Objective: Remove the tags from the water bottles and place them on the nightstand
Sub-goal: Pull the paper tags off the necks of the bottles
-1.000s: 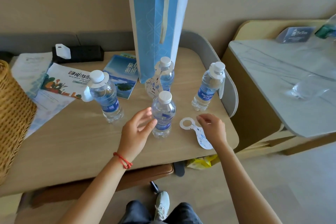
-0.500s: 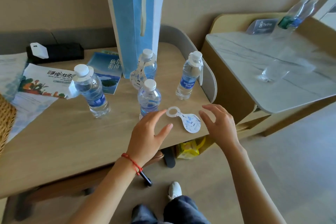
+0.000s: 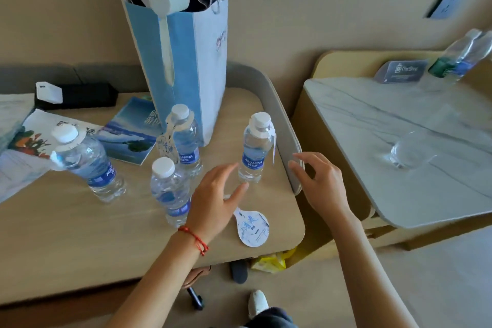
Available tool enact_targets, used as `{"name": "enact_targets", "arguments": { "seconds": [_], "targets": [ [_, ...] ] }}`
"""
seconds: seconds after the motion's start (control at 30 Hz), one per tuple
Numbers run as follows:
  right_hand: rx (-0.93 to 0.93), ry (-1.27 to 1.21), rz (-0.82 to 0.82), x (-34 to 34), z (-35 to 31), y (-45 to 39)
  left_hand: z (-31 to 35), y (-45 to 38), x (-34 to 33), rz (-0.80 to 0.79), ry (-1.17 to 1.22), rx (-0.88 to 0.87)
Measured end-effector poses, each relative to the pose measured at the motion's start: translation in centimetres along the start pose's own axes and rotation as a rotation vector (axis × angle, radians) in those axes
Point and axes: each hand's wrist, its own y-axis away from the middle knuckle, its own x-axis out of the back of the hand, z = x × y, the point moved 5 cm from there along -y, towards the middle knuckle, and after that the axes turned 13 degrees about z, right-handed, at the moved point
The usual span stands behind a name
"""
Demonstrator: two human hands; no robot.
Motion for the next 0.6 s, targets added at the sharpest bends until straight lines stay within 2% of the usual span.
{"name": "enact_targets", "arguments": {
  "seconds": [0.2,0.37,0.5,0.6],
  "targets": [
    [0.073,-0.161,-0.119,-2.2,1.5,-6.6,0.5,-3.3,-4.0,0.134,-0.03,0.104],
    [0.008,-0.318,-0.276,-5.6,1.3,-10.7,0.0,-5.0,-5.4,0.201,0.022,0.209],
    [-0.06,-0.407,-0.426,-8.0,0.7,-12.2,-0.9,-5.8,-6.4,0.151,0.104,0.294],
    [-0.103,-0.461,-0.495,-9.0,0.4,-12.5,-1.7,-5.8,-7.2,0.089,0.285,0.429]
  ]
}}
